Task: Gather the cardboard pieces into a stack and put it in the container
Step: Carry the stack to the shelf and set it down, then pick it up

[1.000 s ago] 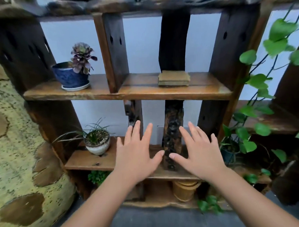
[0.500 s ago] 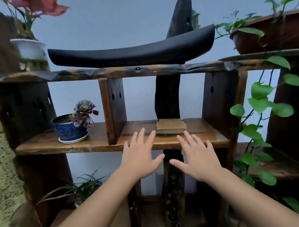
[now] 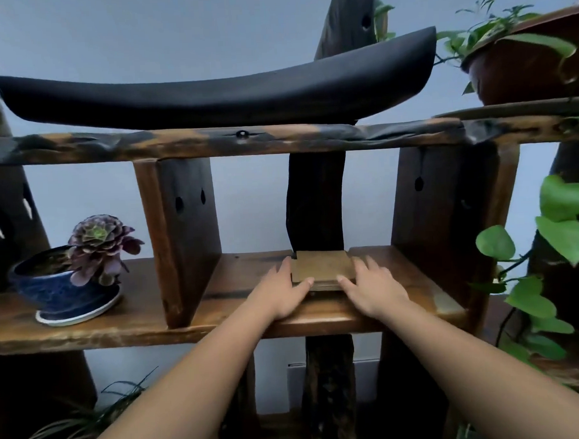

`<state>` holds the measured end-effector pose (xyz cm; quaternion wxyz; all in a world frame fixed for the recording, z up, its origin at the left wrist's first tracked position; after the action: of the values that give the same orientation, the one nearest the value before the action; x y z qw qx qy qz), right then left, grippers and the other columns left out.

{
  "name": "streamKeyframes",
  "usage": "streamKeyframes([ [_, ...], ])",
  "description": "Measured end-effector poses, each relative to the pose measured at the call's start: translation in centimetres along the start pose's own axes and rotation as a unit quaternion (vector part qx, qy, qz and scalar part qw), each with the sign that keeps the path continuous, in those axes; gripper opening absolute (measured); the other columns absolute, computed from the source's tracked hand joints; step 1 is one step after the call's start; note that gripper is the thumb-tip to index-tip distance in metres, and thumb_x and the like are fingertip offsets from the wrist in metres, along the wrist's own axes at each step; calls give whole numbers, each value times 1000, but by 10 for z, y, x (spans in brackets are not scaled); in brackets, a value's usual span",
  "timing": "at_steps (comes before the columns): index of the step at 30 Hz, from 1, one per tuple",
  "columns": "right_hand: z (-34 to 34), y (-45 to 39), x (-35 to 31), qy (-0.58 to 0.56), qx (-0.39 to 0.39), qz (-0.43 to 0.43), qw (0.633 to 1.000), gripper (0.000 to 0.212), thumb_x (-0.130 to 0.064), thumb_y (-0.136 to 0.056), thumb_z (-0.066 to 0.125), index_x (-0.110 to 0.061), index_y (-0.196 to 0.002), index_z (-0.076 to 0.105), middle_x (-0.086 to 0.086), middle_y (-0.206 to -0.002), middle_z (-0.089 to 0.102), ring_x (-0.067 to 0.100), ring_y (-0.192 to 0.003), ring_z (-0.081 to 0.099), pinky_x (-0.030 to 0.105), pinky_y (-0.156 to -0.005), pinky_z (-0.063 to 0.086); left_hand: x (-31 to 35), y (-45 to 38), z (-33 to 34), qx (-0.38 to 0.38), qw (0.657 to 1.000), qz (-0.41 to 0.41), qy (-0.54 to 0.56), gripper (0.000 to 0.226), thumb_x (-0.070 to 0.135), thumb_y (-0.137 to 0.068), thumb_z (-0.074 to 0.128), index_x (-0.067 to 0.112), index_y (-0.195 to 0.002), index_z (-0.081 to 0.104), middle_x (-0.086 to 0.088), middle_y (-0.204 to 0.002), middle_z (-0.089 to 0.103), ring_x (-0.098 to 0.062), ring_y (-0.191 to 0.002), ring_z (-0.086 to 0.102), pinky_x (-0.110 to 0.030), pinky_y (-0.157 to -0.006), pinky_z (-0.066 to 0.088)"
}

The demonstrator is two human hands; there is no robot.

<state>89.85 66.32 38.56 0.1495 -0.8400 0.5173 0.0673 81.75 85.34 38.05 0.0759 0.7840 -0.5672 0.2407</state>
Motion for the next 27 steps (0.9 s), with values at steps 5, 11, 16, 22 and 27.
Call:
streamKeyframes([
  [5,6,-42,8,-171,-5,112,979,65,-55,-93,39,-9,-139,37,18,-137,52,39,-122,50,40,-92,41,-5,-31,18,39,998,-37,38,73,64,-90,27,27,-152,12,-17,-139,52,-36,-124,51,-46,-103,41],
  [11,2,-72,5,-215,-42,130,967,52,-33,-85,60,-12,-131,48,8,-119,57,23,-96,55,30,-71,42,-7,-41,24,54,998,24,-37,54,50,-96,21,28,-143,37,-16,-127,62,-37,-114,56,-44,-95,45],
  [16,-7,-83,9,-283,-114,173,936,39,-29,-79,73,-16,-109,51,7,-98,56,22,-88,58,31,-65,51,-6,-41,24,52,997,36,-48,53,49,-97,22,27,-142,39,-15,-123,63,-36,-113,56,-44,-95,46],
  [22,-9,-85,9,-347,-168,203,900,30,-21,-81,72,-17,-106,56,6,-103,61,19,-95,58,25,-69,48,-8,-40,24,43,999,24,-3,53,50,-95,25,33,-145,33,-12,-127,60,-32,-109,58,-44,-93,49],
  [27,-9,-82,9,-355,-175,203,896,34,-21,-78,73,-17,-108,58,5,-107,62,20,-100,58,26,-75,49,-11,-41,24,37,998,27,36,55,46,-96,30,33,-149,26,-11,-133,57,-30,-114,56,-40,-95,47],
])
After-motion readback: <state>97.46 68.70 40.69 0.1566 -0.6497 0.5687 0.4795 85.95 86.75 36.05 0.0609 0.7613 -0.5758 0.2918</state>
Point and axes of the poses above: each hand's wrist, its own y-axis away from the middle knuckle, its own z-axis out of the palm, x = y × z, the point moved 1 cm from there along -y, towards the middle knuckle
